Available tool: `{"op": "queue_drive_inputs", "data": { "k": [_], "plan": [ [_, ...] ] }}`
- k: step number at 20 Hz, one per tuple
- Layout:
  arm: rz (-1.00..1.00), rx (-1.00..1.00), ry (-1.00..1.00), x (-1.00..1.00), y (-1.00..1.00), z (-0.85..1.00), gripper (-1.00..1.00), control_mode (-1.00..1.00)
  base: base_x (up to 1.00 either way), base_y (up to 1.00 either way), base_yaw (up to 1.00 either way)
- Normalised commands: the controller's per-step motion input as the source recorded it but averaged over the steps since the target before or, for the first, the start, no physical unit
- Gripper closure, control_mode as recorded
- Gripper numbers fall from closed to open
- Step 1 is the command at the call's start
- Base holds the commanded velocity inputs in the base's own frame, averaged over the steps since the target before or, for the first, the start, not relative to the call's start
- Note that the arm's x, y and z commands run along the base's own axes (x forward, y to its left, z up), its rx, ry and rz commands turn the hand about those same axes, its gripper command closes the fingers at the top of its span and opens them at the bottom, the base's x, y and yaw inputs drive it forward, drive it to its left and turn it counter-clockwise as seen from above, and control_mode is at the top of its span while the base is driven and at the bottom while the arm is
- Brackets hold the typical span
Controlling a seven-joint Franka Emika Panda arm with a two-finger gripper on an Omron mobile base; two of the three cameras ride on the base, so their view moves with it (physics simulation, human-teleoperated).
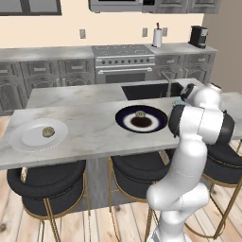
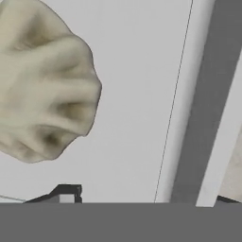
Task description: Place two dumplings into each of the tupperware containers and then place the containers in the fridge.
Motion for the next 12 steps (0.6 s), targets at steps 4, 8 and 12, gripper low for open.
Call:
{"op": "queue_drive_inputs", "data": {
  "k": [4,8,12],
  "plan": [
    [-0.19,0.02,-0.16,0.0,0.0,-1.0,1.0,-1.0,0.0,0.0,0.0],
    [-0.09,-0.02,-0.01,0.0,0.1,-0.8,1.0,-1.0,0.0,0.0,0.0],
    [0.01,-0.13,0.03,-0.03,0.12,-0.31,1.0,-1.0,0.0,0.0,0.0]
  ]
}}
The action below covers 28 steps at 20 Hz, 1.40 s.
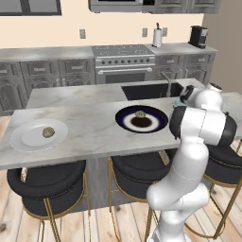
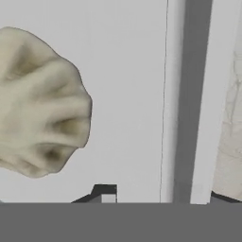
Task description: Place two dumplings into each of the tupperware containers and then place the containers in the fridge.
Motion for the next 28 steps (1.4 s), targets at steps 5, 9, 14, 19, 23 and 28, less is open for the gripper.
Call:
{"op": "queue_drive_inputs", "data": {
  "k": [5,9,14,19,23,28],
  "plan": [
    [0.2,-0.13,-0.13,-0.61,0.08,0.34,1.0,-1.0,0.0,0.0,0.0],
    [0.2,-0.05,-0.27,-0.72,0.47,0.64,1.0,-1.0,0.0,0.0,0.0],
    [0.26,0.02,-0.18,-0.76,0.59,0.5,1.0,-1.0,0.0,0.0,0.0],
    [0.21,0.06,0.1,-0.69,0.34,-0.02,1.0,-1.0,0.0,0.0,0.0],
    [0.08,0.1,0.12,-0.7,0.63,0.37,1.0,-1.0,0.0,0.0,0.0],
    [0.14,0.01,0.06,-0.48,0.91,0.37,1.0,-1.0,0.0,0.0,0.0]
  ]
}}
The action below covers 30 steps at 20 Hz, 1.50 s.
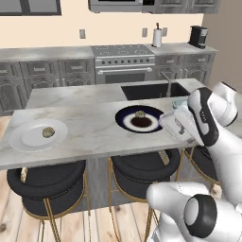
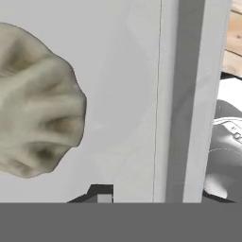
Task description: Place two dumplings into each of the tupperware containers and then place the containers in the fridge.
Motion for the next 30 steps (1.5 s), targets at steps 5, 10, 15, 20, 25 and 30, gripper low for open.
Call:
{"op": "queue_drive_inputs", "data": {
  "k": [5,10,15,20,25,30],
  "plan": [
    [0.2,0.0,0.01,-0.53,0.86,0.05,1.0,-1.0,0.0,0.0,0.0],
    [0.39,-0.04,0.03,-0.62,0.57,-0.06,1.0,-1.0,0.0,0.0,0.0],
    [0.37,-0.04,0.02,-0.22,0.23,-0.07,1.0,-1.0,0.0,0.0,0.0],
    [0.46,-0.03,0.05,-0.09,0.08,-0.11,1.0,-1.0,0.0,0.0,0.0],
    [0.34,0.05,-0.07,-0.06,-0.21,-0.02,1.0,-1.0,0.0,0.0,0.0],
    [0.29,0.09,-0.22,-0.04,-0.14,-0.04,1.0,-1.0,0.0,0.0,0.0]
  ]
}}
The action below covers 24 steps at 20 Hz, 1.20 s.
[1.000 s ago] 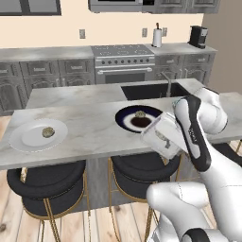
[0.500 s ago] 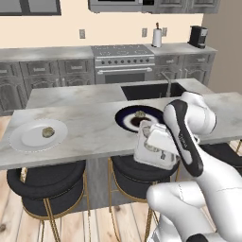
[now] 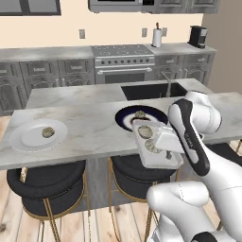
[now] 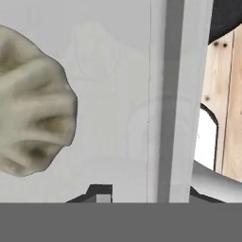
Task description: Place two dumplings into each of the tupperware containers and then place the containers in the fridge.
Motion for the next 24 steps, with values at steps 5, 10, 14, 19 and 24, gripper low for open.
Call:
{"op": "queue_drive_inputs", "data": {
  "k": [5,10,14,19,24],
  "plan": [
    [0.17,0.01,-0.13,-0.01,0.01,-0.03,1.0,-1.0,0.0,0.0,0.0],
    [0.0,0.0,0.0,0.0,0.0,0.0,1.0,1.0,-0.36,0.04,0.22],
    [0.0,0.0,0.0,0.0,0.0,0.0,1.0,1.0,-0.15,0.21,0.4],
    [0.0,0.0,0.0,0.0,0.0,0.0,1.0,1.0,0.0,0.49,0.52],
    [0.0,0.0,0.0,0.0,0.0,0.0,1.0,1.0,0.15,0.8,0.5]
  ]
}}
